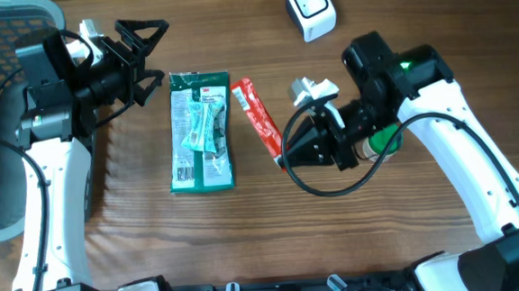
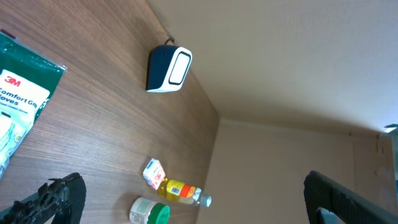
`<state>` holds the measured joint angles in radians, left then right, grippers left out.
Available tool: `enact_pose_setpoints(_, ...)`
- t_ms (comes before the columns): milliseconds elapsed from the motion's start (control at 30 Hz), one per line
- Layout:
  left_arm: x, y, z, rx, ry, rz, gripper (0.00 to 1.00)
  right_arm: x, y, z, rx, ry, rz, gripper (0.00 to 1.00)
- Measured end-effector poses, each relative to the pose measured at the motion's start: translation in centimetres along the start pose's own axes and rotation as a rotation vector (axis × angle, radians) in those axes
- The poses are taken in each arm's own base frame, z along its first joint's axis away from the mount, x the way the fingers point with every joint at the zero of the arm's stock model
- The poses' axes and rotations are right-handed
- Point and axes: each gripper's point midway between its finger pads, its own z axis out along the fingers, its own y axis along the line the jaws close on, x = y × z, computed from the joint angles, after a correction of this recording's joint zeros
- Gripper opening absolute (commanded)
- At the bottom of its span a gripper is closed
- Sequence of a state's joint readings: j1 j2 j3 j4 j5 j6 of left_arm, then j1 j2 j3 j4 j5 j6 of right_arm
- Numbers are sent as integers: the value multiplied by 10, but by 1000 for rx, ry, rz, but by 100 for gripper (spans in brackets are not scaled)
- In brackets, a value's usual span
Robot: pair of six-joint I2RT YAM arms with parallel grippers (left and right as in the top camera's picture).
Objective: Scan the item barcode
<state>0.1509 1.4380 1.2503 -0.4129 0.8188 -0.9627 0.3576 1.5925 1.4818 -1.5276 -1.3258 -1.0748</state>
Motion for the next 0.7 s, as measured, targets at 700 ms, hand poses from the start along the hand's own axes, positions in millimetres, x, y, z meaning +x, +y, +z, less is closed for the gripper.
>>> enact_pose_setpoints(700,-1,1,0,-5,-6,-1,100,9,-108,-41,619,212,228,4)
